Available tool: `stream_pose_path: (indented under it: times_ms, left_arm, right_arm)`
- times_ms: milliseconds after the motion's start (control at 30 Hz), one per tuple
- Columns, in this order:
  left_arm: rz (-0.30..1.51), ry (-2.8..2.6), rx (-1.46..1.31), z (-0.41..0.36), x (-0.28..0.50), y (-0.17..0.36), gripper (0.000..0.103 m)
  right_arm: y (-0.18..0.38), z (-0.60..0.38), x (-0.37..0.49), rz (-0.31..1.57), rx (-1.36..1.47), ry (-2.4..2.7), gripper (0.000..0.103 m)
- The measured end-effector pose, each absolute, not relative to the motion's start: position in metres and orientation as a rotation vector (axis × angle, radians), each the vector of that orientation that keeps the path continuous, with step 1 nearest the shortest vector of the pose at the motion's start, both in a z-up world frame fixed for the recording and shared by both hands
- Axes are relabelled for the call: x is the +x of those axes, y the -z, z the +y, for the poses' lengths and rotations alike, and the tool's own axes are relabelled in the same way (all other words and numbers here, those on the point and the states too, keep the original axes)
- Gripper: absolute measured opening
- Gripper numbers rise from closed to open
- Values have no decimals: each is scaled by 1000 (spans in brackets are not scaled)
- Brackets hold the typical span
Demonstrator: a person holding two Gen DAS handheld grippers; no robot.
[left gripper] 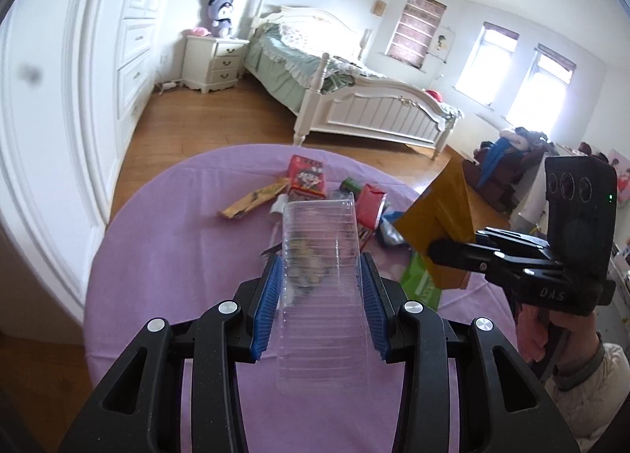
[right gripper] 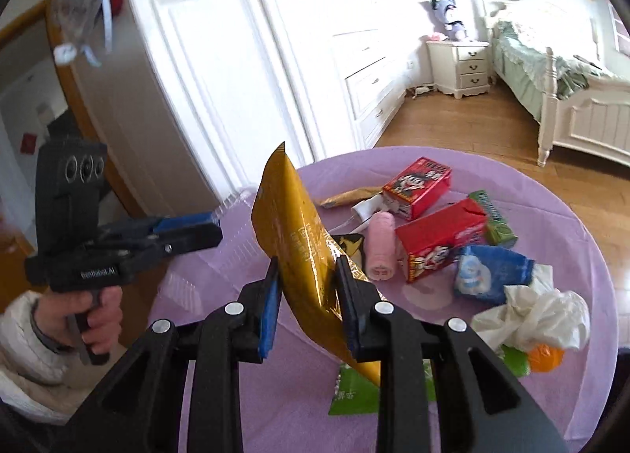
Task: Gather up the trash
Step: 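Carry the tray and yellow bag to the bin and open both grippers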
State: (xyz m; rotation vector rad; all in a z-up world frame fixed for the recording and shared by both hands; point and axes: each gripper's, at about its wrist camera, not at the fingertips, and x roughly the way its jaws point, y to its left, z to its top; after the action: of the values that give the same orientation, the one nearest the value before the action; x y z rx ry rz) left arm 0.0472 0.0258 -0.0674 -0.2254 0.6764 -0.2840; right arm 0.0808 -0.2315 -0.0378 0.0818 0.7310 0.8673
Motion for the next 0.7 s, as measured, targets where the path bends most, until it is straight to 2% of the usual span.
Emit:
stream_pose_path:
  times_ms: [333, 700]
  left_arm:
    - [649, 511, -186, -101, 105, 47, 40]
    - [729, 696, -142, -250, 153, 83, 40]
  right_arm:
    - [47, -373, 105, 636, 296, -561, 27]
    - [103, -498, 111, 639, 483, -285, 27]
